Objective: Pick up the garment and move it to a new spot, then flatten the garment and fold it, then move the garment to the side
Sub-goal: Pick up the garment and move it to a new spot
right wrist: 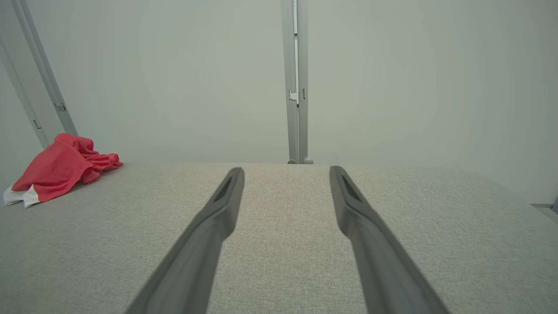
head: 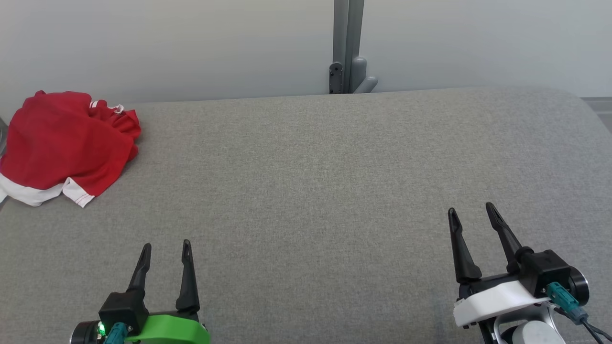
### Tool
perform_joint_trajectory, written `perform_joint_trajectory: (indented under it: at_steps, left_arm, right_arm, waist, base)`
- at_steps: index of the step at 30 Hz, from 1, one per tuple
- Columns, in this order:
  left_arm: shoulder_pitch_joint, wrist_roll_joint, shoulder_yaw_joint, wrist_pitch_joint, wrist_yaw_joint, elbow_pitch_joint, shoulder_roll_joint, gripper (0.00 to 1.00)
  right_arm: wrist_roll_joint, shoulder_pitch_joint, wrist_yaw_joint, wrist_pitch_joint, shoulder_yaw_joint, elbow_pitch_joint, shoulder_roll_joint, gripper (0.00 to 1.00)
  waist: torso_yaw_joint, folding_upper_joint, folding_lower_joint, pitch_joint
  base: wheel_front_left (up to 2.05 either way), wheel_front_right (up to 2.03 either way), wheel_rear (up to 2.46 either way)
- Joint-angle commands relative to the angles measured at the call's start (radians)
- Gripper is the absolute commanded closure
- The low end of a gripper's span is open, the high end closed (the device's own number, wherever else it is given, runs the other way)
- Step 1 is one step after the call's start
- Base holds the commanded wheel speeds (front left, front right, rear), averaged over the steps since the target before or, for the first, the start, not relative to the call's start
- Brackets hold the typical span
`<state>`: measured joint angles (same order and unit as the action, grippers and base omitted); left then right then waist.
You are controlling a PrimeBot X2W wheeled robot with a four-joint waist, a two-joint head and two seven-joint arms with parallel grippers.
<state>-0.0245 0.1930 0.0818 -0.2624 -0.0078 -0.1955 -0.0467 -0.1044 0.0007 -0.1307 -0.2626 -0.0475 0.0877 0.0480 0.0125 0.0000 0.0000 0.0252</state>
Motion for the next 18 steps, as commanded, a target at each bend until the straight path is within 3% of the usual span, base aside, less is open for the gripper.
perform_joint_trajectory:
  at_steps: [1, 10, 18]
  left_arm:
    - [-0.004, 0.006, 0.0, -0.003, 0.004, -0.001, -0.007, 0.0]
    - [0.006, 0.005, 0.004, -0.003, 0.003, -0.002, -0.006, 0.0]
    - [0.01, -0.007, 0.001, -0.003, 0.005, 0.001, -0.006, 0.0]
  right_arm:
    - [0.0, 0.01, 0.0, -0.004, 0.003, -0.001, 0.004, 0.0]
    - [0.002, 0.015, 0.0, -0.004, 0.012, -0.004, 0.004, 0.0]
    - [-0.006, 0.024, 0.0, -0.004, 0.014, -0.008, 0.004, 0.0]
  waist:
    - [0.001, 0.0, 0.0, 0.0]
    - [0.032, 0.0, 0.0, 0.001]
    - [0.145, 0.0, 0.0, 0.004]
  base:
    - [0.0, 0.0, 0.0]
    - [0.0, 0.0, 0.0]
    - [0.0, 0.0, 0.0]
